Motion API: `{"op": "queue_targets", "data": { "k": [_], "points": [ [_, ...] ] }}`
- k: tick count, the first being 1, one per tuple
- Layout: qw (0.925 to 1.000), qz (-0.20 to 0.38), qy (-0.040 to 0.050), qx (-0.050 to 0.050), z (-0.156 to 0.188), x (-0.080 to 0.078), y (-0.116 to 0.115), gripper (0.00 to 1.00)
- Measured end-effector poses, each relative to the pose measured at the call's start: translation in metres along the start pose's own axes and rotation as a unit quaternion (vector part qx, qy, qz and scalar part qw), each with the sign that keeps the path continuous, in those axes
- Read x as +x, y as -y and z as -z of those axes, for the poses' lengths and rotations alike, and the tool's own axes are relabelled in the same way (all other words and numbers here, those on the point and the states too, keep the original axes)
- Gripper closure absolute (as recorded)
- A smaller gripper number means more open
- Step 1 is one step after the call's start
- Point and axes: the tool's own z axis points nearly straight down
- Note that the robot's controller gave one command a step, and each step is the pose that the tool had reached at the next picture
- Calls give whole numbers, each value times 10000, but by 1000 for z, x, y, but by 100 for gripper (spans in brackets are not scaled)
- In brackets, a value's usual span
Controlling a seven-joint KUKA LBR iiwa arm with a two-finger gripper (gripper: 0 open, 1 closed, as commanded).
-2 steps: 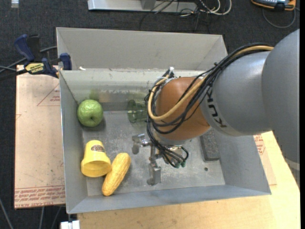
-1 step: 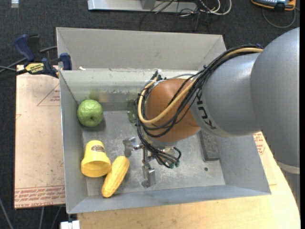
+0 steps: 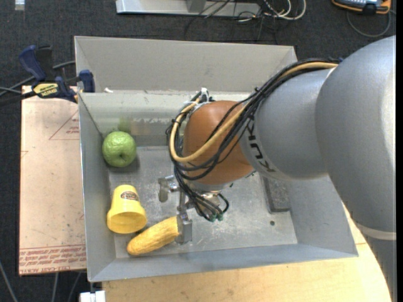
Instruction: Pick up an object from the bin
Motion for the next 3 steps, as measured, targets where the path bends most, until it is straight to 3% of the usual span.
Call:
{"op": "queue_targets", "data": {
  "k": [1,2,3],
  "points": [
    [9885,1514,-27,-9,-32,5,-14,0],
    [9925,1223,4,-7,-42,5,-23,100],
    [9925,1220,4,-8,-42,5,-23,100]
  ]
}}
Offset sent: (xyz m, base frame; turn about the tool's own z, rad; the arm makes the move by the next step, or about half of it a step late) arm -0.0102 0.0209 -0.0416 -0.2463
